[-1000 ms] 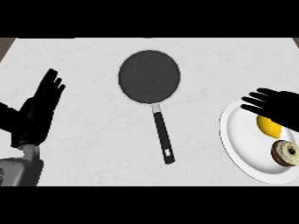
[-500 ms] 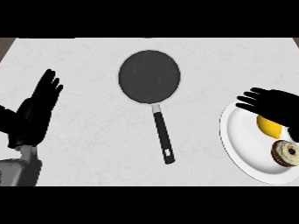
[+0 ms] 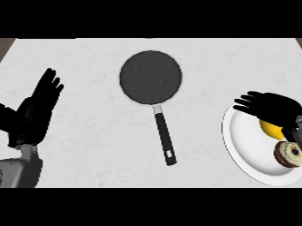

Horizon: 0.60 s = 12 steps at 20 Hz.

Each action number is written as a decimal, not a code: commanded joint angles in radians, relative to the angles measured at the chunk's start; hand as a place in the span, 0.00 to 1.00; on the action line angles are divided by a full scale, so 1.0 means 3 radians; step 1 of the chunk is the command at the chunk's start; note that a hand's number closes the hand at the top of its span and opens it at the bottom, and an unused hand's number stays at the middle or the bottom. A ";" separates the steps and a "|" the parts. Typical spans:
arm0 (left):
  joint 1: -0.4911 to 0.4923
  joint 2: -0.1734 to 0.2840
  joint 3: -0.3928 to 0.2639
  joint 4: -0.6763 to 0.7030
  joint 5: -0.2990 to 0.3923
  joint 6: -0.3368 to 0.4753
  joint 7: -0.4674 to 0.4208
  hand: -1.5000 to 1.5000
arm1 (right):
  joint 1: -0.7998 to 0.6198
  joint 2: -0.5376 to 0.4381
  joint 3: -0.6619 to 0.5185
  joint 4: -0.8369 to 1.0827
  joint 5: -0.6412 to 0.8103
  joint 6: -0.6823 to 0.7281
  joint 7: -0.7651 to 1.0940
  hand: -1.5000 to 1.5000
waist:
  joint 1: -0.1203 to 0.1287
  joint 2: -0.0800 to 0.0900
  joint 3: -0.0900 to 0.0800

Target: Pick the lemon from the plate and place it in the pan

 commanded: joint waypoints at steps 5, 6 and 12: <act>0.0161 0.0022 0.0060 -0.0189 0.0044 -0.0140 0.0118 0.50 | -0.0065 0.0134 -0.0022 0.0516 0.0178 -0.0452 -0.0391 1.00 | 0.0021 0.0002 0.0002; -0.0111 0.0009 0.0083 -0.0085 -0.0023 -0.0032 0.0227 0.50 | -0.0068 0.0140 -0.0034 0.0464 0.0203 -0.0447 -0.0407 1.00 | 0.0002 0.0001 0.0002; 0.0080 -0.0092 0.0043 -0.0056 -0.0090 -0.0081 0.0017 0.50 | -0.0055 0.0253 -0.0158 0.0680 0.0201 -0.0617 -0.0516 1.00 | 0.0000 -0.0001 0.0001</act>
